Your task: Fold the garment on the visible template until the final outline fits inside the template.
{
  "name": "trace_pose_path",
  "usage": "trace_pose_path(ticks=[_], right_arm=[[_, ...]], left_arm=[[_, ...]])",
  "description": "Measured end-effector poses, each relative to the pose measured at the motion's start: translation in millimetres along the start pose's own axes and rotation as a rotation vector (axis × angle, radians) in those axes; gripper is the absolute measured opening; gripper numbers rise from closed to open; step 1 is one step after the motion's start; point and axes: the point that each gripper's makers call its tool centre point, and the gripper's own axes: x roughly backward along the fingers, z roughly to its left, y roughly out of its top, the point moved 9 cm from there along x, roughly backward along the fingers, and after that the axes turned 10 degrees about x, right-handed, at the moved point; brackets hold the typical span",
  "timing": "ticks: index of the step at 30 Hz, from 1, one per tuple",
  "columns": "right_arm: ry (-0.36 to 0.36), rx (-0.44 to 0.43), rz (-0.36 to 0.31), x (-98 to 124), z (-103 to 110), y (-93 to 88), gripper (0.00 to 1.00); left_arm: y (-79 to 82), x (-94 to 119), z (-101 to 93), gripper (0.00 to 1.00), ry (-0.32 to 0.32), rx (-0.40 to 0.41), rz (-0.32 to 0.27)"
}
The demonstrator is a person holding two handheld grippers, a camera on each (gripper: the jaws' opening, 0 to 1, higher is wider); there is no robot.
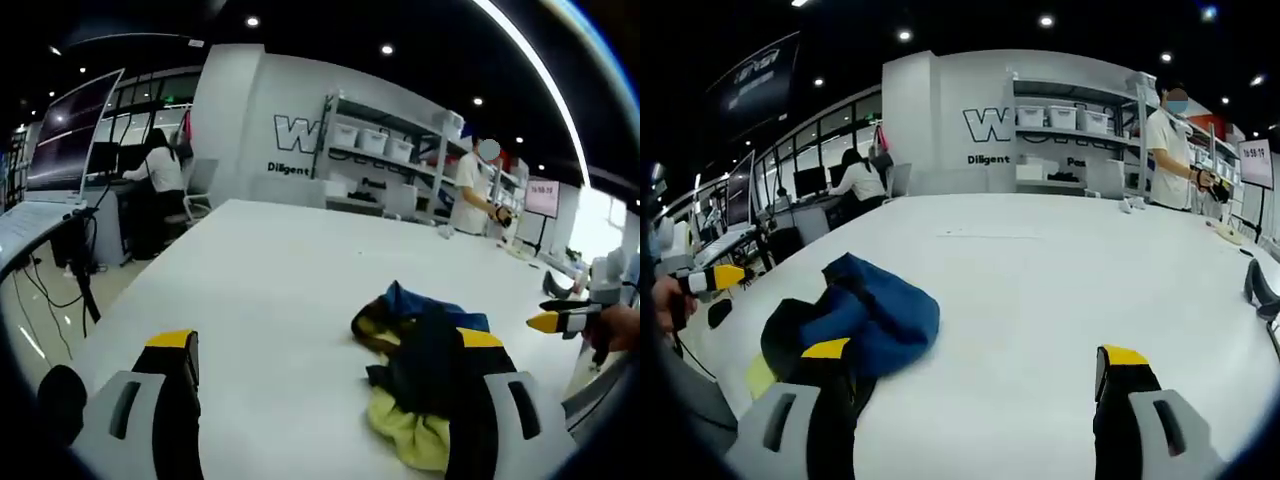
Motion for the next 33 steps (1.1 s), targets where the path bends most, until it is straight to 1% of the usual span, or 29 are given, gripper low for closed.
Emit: trace_pose_path(ticks=[6,8,10,11,12,14,18,26,33], right_arm=[[0.000,-0.004,-0.002,-0.4,-0.4,0.1,0.99],[0.002,-0.013,-0.020,-0.9,-0.2,2.0,0.99],[-0.001,-0.006,-0.021,-0.7,-0.8,2.2,0.99],[-0.001,-0.008,-0.019,-0.6,-0.8,2.1,0.99],[0.006,-0.027,-0.026,-0.3,-0.5,2.5,0.99],[0.007,-0.032,-0.034,0.5,-0.5,3.5,0.99],[0.002,-0.028,-0.029,1.3,-0.6,2.7,0.99],[0.003,-0.025,-0.015,-2.1,-0.7,1.8,0.99],[-0.005,-0.023,0.003,-2.2,-2.5,-1.0,0.99]], left_arm=[[-0.2,0.9,0.6,0.98,0.003,0.005,0.000],[-0.3,1.0,0.9,0.98,0.001,0.011,0.003],[-0.5,1.3,0.5,0.98,-0.003,0.012,0.008],[0.4,1.5,-0.7,0.98,-0.009,0.014,-0.002],[0.4,0.8,-0.5,0.98,-0.008,0.012,-0.001],[0.6,0.5,-0.8,0.97,-0.007,0.007,0.000],[0.9,1.6,-1.5,0.97,-0.015,0.022,-0.006],[0.2,-0.3,1.0,0.97,0.003,0.021,0.001],[-1.9,-4.5,-2.2,0.96,-0.017,0.022,0.020]])
